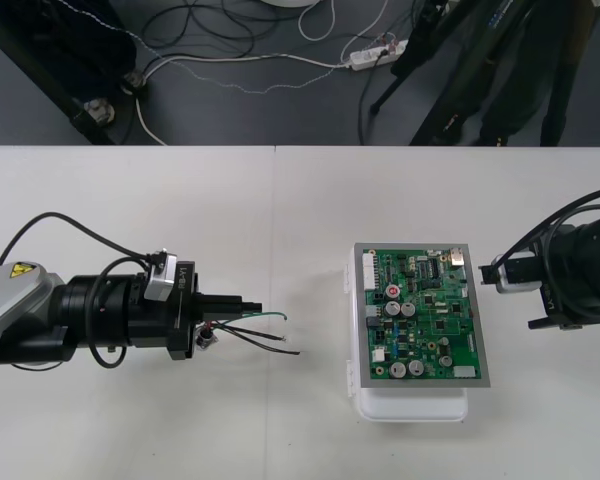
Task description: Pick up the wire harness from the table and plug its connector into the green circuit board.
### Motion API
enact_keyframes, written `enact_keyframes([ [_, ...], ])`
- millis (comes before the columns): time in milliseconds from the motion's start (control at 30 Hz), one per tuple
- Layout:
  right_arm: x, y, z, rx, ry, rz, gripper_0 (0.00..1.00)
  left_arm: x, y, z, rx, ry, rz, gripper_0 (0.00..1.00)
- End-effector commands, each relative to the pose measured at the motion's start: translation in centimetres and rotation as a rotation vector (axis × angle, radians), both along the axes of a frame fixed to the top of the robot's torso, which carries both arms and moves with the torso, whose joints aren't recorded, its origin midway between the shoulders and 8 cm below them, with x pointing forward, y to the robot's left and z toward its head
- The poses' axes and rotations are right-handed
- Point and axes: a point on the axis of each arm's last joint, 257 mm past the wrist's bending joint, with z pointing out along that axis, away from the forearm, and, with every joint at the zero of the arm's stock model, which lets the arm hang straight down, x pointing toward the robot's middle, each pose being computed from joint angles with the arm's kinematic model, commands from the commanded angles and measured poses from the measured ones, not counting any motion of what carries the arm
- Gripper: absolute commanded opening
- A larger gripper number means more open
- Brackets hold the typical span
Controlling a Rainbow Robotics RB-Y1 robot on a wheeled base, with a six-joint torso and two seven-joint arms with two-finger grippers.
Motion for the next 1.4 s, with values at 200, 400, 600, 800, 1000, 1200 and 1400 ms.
enact_keyframes([
  [200,0.0,3.3,0.0,-0.004,-0.071,0.042,1.00,0.0,-3.0,0.3,-0.094,-0.127,-0.122,0.00],
  [400,-0.1,3.6,-0.8,-0.009,-0.080,0.011,1.00,0.6,-4.0,-0.1,-0.129,-0.135,-0.152,0.00],
  [600,-0.7,2.7,-2.3,-0.033,-0.071,-0.043,1.00,0.5,-5.3,0.5,-0.141,-0.161,-0.188,0.00],
  [800,-1.6,3.5,-3.1,-0.001,-0.047,-0.061,1.00,0.4,-6.7,1.0,-0.146,-0.201,-0.215,0.00],
  [1000,-2.2,4.6,-3.5,0.029,-0.030,-0.069,1.00,0.7,-7.4,1.4,-0.134,-0.253,-0.234,0.00],
  [1200,-2.2,5.4,-3.1,0.043,-0.041,-0.072,1.00,0.3,-8.4,1.4,-0.137,-0.283,-0.254,0.00],
  [1400,-1.9,6.3,-2.7,0.054,-0.058,-0.066,1.00,-0.2,-9.5,1.5,-0.152,-0.295,-0.267,0.00],
])
